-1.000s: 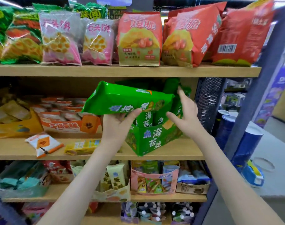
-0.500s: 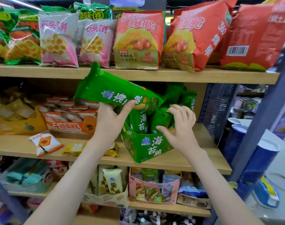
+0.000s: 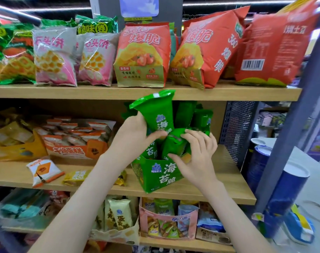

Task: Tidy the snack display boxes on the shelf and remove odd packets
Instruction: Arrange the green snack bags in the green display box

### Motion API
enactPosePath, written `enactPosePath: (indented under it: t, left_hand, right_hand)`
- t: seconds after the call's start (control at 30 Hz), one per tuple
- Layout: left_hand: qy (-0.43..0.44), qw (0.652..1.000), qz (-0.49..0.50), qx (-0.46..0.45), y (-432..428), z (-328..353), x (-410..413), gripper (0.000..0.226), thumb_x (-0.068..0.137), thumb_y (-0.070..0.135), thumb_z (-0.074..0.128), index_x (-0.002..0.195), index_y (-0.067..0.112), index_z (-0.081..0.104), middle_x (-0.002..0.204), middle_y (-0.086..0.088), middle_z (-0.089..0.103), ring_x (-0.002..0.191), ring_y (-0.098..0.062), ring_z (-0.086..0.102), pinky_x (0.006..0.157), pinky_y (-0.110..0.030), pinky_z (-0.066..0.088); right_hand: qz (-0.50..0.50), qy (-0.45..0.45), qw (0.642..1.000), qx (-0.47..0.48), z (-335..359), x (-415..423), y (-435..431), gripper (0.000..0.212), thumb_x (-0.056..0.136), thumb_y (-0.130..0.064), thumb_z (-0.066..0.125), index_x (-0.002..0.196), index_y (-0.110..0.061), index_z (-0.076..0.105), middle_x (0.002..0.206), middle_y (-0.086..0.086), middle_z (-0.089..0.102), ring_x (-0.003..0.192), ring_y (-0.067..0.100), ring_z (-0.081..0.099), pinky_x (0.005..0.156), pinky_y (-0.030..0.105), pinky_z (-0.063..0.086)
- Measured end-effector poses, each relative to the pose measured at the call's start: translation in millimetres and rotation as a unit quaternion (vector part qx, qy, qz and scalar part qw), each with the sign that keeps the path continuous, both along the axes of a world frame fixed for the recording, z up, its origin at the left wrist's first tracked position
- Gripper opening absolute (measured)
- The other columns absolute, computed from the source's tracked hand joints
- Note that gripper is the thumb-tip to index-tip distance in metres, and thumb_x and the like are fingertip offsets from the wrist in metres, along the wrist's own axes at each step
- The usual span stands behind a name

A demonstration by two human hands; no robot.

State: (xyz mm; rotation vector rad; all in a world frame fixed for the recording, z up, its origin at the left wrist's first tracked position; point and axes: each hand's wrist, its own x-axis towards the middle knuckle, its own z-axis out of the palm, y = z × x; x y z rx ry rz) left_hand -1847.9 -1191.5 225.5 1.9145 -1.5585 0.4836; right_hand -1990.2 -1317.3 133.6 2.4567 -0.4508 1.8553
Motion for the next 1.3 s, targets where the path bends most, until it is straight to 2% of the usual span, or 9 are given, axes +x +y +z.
enactPosePath:
  t: [0.23, 0.33, 0.47, 0.67, 0.83, 0.97, 1.07, 1.17, 1.3]
  left_hand:
    - [-0.111, 0.993, 0.017, -0.026, -13.3, -20.8, 4.2, 0.08, 0.086, 0.063, 0.032, 0.128, -0.002, 0.053, 0.111, -0.018, 0.058, 0.104, -0.037, 0.054, 0.094, -0.044, 0.037]
    - [0.015, 0.978, -0.094, -0.184, -4.6, -23.3, -3.4, 0.063, 0.096, 0.05, 0.046, 0.142, 0.011, 0.027, 0.133, -0.017, 0.047, 0.122, -0.03, 0.05, 0.104, -0.038, 0.041]
    - [-0.07, 0.93, -0.151, -0.328, -7.6, -26.5, -9.5, 0.043, 0.1, 0.015, 0.051, 0.138, 0.013, 0.032, 0.131, -0.016, 0.048, 0.121, -0.028, 0.052, 0.1, -0.038, 0.048]
    - [-0.083, 0.974, -0.1, -0.185, -14.1, -39.3, -1.9, 0.035, 0.101, 0.022, 0.048, 0.133, 0.01, 0.053, 0.13, -0.019, 0.053, 0.118, -0.028, 0.053, 0.103, -0.024, 0.037]
    - [-0.027, 0.987, -0.113, -0.111, -10.6, -32.7, -0.5, 0.058, 0.104, 0.048, 0.016, 0.138, 0.019, 0.052, 0.129, -0.006, 0.06, 0.126, -0.016, 0.042, 0.113, -0.036, 0.017]
    - [-0.011, 0.986, -0.144, -0.088, -8.8, -26.7, 9.7, 0.061, 0.101, 0.057, 0.011, 0.141, 0.027, 0.045, 0.126, 0.004, 0.061, 0.122, -0.009, 0.046, 0.114, -0.04, 0.014]
    - [0.02, 0.986, -0.143, -0.086, -12.2, -27.7, 13.8, 0.049, 0.101, 0.053, 0.023, 0.137, 0.029, 0.047, 0.124, 0.011, 0.057, 0.12, -0.006, 0.047, 0.113, -0.039, 0.017]
    - [0.004, 0.99, -0.072, -0.119, -17.8, -25.5, 19.0, 0.037, 0.098, 0.034, 0.035, 0.133, 0.026, 0.046, 0.112, -0.004, 0.062, 0.109, -0.021, 0.055, 0.109, -0.041, 0.026]
    - [-0.054, 0.996, -0.007, -0.075, -20.4, -24.0, 19.5, 0.057, 0.091, 0.025, 0.062, 0.143, 0.023, 0.037, 0.084, 0.001, 0.057, 0.104, -0.03, 0.06, 0.112, -0.051, 0.024]
  right_hand:
    - [0.003, 0.003, 1.0, 0.014, 1.2, -2.5, 0.1, 0.055, 0.076, -0.051, 0.066, 0.117, -0.021, 0.047, 0.123, -0.005, 0.05, 0.119, 0.02, 0.045, 0.108, 0.046, 0.019]
    - [0.002, 0.014, 1.0, 0.018, 2.9, -2.3, 0.0, 0.054, 0.077, -0.051, 0.065, 0.117, -0.021, 0.047, 0.121, 0.001, 0.056, 0.119, 0.021, 0.045, 0.109, 0.044, 0.018]
    - [-0.002, 0.009, 1.0, 0.011, 2.5, -1.4, -0.5, 0.052, 0.078, -0.049, 0.065, 0.117, -0.02, 0.047, 0.12, 0.001, 0.055, 0.118, 0.022, 0.046, 0.108, 0.044, 0.019]
    - [-0.011, -0.028, 0.999, -0.011, 1.6, -1.3, 8.0, 0.043, 0.075, -0.036, 0.065, 0.11, -0.018, 0.047, 0.115, -0.005, 0.049, 0.11, 0.018, 0.047, 0.104, 0.048, 0.024]
    - [-0.039, -0.04, 0.998, -0.038, 1.0, 4.3, 15.5, 0.04, 0.075, -0.035, 0.067, 0.108, -0.022, 0.05, 0.111, -0.004, 0.052, 0.106, 0.017, 0.049, 0.099, 0.053, 0.028]
    - [-0.066, -0.035, 0.995, -0.065, 3.4, 16.0, 22.6, 0.04, 0.075, -0.035, 0.074, 0.108, -0.026, 0.052, 0.112, -0.007, 0.05, 0.104, 0.017, 0.05, 0.096, 0.051, 0.028]
    - [-0.066, -0.03, 0.995, -0.064, 4.4, 19.6, 23.9, 0.044, 0.077, -0.042, 0.071, 0.113, -0.027, 0.052, 0.118, -0.006, 0.046, 0.109, 0.017, 0.046, 0.099, 0.049, 0.026]
    - [-0.036, -0.024, 0.999, 0.004, 7.4, 16.7, 17.3, 0.054, 0.079, -0.051, 0.065, 0.124, -0.026, 0.048, 0.132, 0.001, 0.039, 0.124, 0.021, 0.037, 0.107, 0.044, 0.02]
    - [-0.008, -0.025, 0.991, 0.134, 8.6, 12.7, 4.7, 0.066, 0.08, -0.055, 0.061, 0.135, -0.026, 0.041, 0.146, -0.001, 0.022, 0.139, 0.017, 0.019, 0.112, 0.045, 0.019]
